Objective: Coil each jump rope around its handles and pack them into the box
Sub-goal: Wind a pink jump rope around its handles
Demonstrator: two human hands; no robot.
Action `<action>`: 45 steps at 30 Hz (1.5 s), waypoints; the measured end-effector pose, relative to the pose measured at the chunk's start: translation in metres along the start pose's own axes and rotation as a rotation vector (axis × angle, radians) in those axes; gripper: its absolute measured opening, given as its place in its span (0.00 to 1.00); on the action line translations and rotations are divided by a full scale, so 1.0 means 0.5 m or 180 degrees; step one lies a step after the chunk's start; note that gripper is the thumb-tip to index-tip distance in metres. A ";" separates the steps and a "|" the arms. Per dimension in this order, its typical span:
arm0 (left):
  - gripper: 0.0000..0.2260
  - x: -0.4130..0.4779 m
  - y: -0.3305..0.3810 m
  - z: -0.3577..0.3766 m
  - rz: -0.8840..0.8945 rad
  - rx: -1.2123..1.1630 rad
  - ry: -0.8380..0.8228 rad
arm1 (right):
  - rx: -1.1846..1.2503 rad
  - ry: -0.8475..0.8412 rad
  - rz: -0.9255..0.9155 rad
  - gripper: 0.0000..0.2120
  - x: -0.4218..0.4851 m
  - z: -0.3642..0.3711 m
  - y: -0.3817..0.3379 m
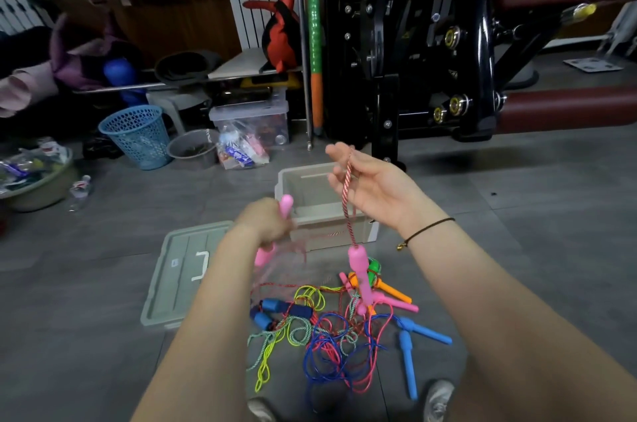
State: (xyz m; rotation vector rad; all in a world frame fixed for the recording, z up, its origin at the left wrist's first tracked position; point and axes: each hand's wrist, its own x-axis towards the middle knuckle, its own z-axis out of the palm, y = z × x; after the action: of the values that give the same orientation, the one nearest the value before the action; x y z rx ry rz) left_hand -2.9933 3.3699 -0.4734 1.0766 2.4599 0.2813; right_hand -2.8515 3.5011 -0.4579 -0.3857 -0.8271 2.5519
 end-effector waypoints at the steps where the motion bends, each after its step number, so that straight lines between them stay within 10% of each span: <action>1: 0.14 -0.007 0.003 -0.008 0.0136 -0.0404 0.0383 | 0.0065 -0.0023 -0.0007 0.17 0.002 -0.001 -0.001; 7: 0.15 -0.039 0.021 -0.027 0.0340 -0.1641 0.1697 | -0.0639 0.0243 0.0661 0.08 0.000 -0.001 0.023; 11: 0.05 -0.056 0.037 -0.019 0.0856 -0.3415 0.0508 | 0.0504 0.0018 -0.0180 0.13 -0.004 0.021 0.003; 14: 0.18 -0.066 0.045 0.003 0.1257 -0.3647 -0.0642 | 0.0683 0.0216 -0.0410 0.15 0.000 0.009 0.001; 17: 0.06 -0.074 0.055 0.023 0.1132 -0.4076 -0.0891 | 0.0938 0.0329 -0.0554 0.14 -0.003 0.006 -0.004; 22: 0.14 -0.062 0.076 0.067 0.1045 -0.3395 0.0565 | 0.1220 0.0285 -0.0553 0.14 -0.015 0.018 -0.018; 24: 0.11 -0.063 0.082 0.086 0.0989 -0.3397 0.0333 | 0.1492 0.0263 -0.0511 0.13 -0.018 0.019 -0.026; 27: 0.33 -0.061 0.086 0.118 0.0709 -0.3611 -0.0236 | 0.1822 0.0169 -0.0501 0.12 -0.019 0.021 -0.043; 36: 0.04 -0.085 0.130 0.157 0.0869 -0.3158 0.0250 | 0.1846 -0.0016 -0.0512 0.14 -0.011 0.038 -0.036; 45: 0.20 -0.072 0.115 0.174 0.0830 -0.3187 -0.0210 | 0.1663 -0.0163 -0.0570 0.09 -0.006 0.033 -0.042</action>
State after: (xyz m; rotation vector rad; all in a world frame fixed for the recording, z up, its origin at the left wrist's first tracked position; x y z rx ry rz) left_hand -2.8939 3.3831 -0.5188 0.8817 1.6967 1.3426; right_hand -2.8487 3.5069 -0.4315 -0.0761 -0.1770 2.4922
